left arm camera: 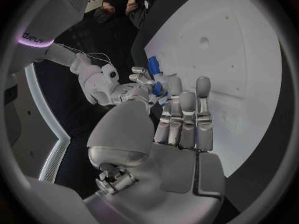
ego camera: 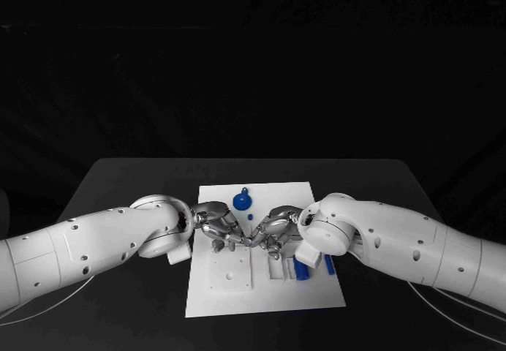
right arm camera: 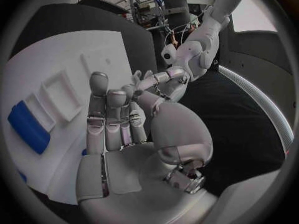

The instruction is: Assemble the parts on the task board

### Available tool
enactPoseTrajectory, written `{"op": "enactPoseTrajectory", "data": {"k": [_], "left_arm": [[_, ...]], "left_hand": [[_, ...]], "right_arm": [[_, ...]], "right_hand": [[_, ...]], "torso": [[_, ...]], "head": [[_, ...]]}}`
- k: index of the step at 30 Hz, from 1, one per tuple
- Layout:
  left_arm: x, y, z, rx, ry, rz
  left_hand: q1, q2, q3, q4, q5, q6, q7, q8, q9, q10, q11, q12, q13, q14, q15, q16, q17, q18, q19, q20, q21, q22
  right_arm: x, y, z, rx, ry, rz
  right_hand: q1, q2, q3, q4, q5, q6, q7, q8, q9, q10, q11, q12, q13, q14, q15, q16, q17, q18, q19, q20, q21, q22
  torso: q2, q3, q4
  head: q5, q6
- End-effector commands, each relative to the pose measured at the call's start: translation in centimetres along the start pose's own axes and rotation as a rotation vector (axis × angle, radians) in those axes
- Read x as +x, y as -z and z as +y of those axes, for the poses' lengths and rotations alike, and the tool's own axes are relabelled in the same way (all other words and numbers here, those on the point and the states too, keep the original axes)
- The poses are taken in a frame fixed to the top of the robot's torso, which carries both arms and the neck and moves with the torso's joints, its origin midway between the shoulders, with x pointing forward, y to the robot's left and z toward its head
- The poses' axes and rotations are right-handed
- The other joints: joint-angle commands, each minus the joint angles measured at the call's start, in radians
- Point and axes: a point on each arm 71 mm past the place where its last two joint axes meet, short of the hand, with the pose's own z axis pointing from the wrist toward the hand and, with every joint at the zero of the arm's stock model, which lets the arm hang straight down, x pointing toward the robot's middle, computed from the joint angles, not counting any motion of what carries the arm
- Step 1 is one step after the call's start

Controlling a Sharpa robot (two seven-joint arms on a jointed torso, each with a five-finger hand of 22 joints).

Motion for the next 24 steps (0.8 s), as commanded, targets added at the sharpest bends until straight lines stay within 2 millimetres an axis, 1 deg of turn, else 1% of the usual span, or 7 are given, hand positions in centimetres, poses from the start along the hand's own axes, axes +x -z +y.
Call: {"op": "enactPoseTrajectory", "data": {"k": [1, 4, 6, 11, 15, 20, 24], "left_arm": [[0.2, -0.1, -0.3, 0.020, -0.001, 0.016], [0.2, -0.1, -0.4, 0.030, 0.005, 0.017], [0.2, -0.1, -0.5, 0.038, 0.010, 0.019], [0.3, -0.3, -0.8, 0.055, 0.017, 0.024], [0.4, -0.3, -1.0, 0.065, 0.021, 0.028], [0.4, -0.4, -1.1, 0.079, 0.035, 0.028], [0.5, -0.4, -1.4, 0.104, 0.048, 0.029]], "left_hand": [[0.022, 0.034, 0.021, -0.008, 0.011, 0.014, -0.004, 0.009, 0.003, -0.002, -0.008, 0.003, 0.001, -0.002, 0.003, 0.001, 0.000, 0.019, 0.002, 0.003, -0.003, 0.015], [0.055, 0.064, 0.053, -0.023, 0.018, 0.033, -0.013, 0.014, 0.007, 0.005, -0.013, 0.001, -0.001, -0.003, -0.002, 0.002, 0.001, 0.016, 0.001, -0.001, -0.003, 0.016], [0.089, 0.084, 0.085, -0.044, 0.027, 0.039, -0.016, 0.013, 0.010, 0.011, -0.015, -0.007, -0.007, -0.003, -0.005, 0.004, 0.001, 0.014, 0.000, -0.004, -0.001, 0.017], [0.120, 0.110, 0.137, -0.072, 0.026, 0.053, -0.022, 0.003, 0.023, 0.038, -0.018, -0.040, -0.026, -0.004, -0.012, 0.006, 0.002, 0.009, -0.002, -0.011, 0.007, 0.019], [0.126, 0.114, 0.172, -0.099, 0.023, 0.065, -0.024, -0.010, 0.045, 0.062, -0.020, -0.068, -0.038, -0.004, -0.014, 0.008, 0.002, 0.007, -0.007, -0.015, 0.019, 0.019], [0.128, 0.126, 0.197, -0.109, 0.024, 0.075, -0.026, -0.021, 0.060, 0.077, -0.021, -0.084, -0.042, -0.003, -0.016, 0.010, 0.003, 0.006, -0.010, -0.017, 0.028, 0.019], [0.123, 0.129, 0.214, -0.114, 0.010, 0.113, -0.044, -0.041, 0.091, 0.108, -0.029, -0.114, -0.051, 0.001, -0.026, 0.012, 0.003, 0.003, -0.011, -0.025, 0.038, 0.019]], "right_arm": [[0.2, 0.0, 0.1, -0.015, 0.005, 0.023], [0.3, 0.0, 0.1, -0.015, 0.006, 0.025], [0.3, 0.0, 0.2, -0.015, 0.007, 0.027], [0.4, 0.0, 0.2, -0.016, 0.008, 0.030], [0.4, 0.0, 0.2, -0.015, 0.009, 0.031], [0.4, -0.1, 0.1, -0.011, 0.010, 0.035], [0.4, -0.1, 0.1, -0.008, 0.010, 0.034]], "right_hand": [[-0.003, 0.005, 0.005, -0.001, 0.003, 0.005, 0.000, 0.004, 0.000, -0.002, -0.008, 0.004, -0.001, 0.006, 0.000, 0.004, 0.001, 0.012, -0.002, -0.005, 0.007, 0.032], [-0.003, 0.005, 0.005, -0.001, 0.003, 0.005, 0.000, 0.004, 0.000, -0.002, -0.008, 0.004, -0.001, 0.006, 0.000, 0.004, 0.001, 0.012, -0.002, -0.005, 0.007, 0.032], [-0.003, 0.005, 0.005, -0.001, 0.003, 0.005, 0.000, 0.004, 0.000, -0.002, -0.008, 0.004, -0.001, 0.006, 0.000, 0.004, 0.001, 0.012, -0.002, -0.005, 0.007, 0.032], [-0.003, 0.005, 0.005, -0.001, 0.003, 0.005, 0.000, 0.004, 0.000, -0.002, -0.008, 0.004, -0.001, 0.006, 0.000, 0.004, 0.001, 0.012, -0.002, -0.005, 0.007, 0.032], [-0.003, 0.004, 0.005, -0.001, 0.003, 0.006, 0.000, 0.004, 0.000, -0.002, -0.008, 0.004, -0.001, 0.006, 0.000, 0.003, 0.001, 0.012, -0.002, -0.005, 0.009, 0.033], [-0.003, 0.004, 0.005, -0.001, 0.003, 0.006, 0.000, 0.004, 0.000, -0.002, -0.008, 0.004, -0.001, 0.006, 0.000, 0.003, 0.001, 0.012, -0.002, -0.005, 0.009, 0.033], [-0.003, 0.004, 0.005, -0.001, 0.003, 0.006, 0.000, 0.004, 0.000, -0.002, -0.008, 0.004, -0.001, 0.006, 0.000, 0.003, 0.001, 0.012, -0.002, -0.005, 0.009, 0.033]], "torso": [[0.000, 0.0001, 0.0003], [0.000, 0.0000, 0.0002], [0.000, 0.0000, 0.0010], [0.000, -0.0004, -0.0003], [0.000, -0.0002, 0.0002], [0.000, 0.0001, 0.0006], [0.000, 0.0000, 0.0005]], "head": [[-0.002, 0.001], [-0.001, 0.001], [-0.001, 0.000], [-0.001, -0.001], [-0.001, -0.002], [-0.003, -0.003], [-0.002, -0.005]]}}
